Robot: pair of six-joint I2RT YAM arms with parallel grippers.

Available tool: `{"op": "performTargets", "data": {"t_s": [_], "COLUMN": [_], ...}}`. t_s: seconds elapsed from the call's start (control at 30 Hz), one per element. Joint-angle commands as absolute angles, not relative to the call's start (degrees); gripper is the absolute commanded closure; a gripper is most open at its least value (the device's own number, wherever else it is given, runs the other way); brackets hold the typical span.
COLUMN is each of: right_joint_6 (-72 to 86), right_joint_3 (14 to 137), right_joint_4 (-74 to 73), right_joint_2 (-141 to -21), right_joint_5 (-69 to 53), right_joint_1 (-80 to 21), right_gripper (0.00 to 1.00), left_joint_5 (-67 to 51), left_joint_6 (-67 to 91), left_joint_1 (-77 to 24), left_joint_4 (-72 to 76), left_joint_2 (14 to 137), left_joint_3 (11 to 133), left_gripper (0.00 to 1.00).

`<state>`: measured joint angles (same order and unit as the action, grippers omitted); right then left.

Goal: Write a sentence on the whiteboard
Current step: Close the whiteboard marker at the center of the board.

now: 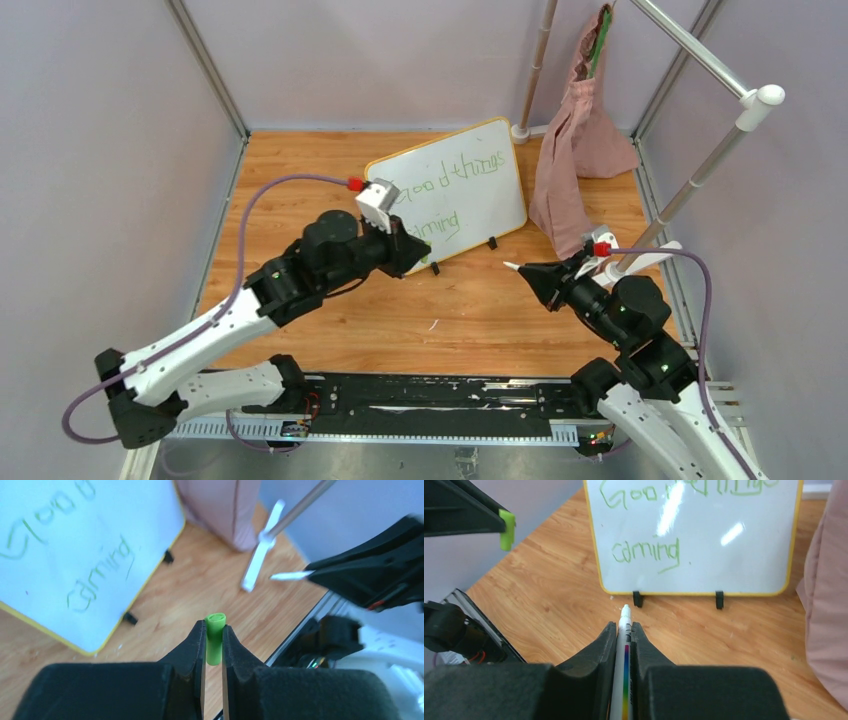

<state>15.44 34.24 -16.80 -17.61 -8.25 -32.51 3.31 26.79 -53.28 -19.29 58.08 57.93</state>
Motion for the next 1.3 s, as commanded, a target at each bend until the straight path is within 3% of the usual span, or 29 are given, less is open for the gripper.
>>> {"op": "performTargets", "data": {"t_s": [0.0, 0.3, 0.6, 1.27], "right_joint_6": [18.36, 25.38, 20.89, -2.83], "right_joint_3": [37.29, 38.35, 42.53, 52.71], "right_joint_4": [-5.52, 19.63, 36.70, 61.68], "right_joint_2": [-20.23, -30.12, -41.72, -62.11], "right_joint_5": [-12.88, -16.12, -9.94, -1.71], "right_joint_1": [-32.76, -36.51, -52.56, -70.69], "right_gripper": [1.00, 1.00, 1.00, 1.00], "left_joint_5": [7.15, 15.67, 21.76, 24.97], "left_joint_6": [31.84, 39.95, 45.21, 55.46], "left_joint_1": [-52.87, -52.89, -52.82, -52.83], "left_joint_4": [-8.55, 11.04, 25.39, 30.49], "left_joint_2": [50.53, 38.24, 33.14, 30.26], "left_joint_3": [56.84, 49.58, 44.75, 44.21], "left_gripper": [1.00, 1.00, 1.00, 1.00]}}
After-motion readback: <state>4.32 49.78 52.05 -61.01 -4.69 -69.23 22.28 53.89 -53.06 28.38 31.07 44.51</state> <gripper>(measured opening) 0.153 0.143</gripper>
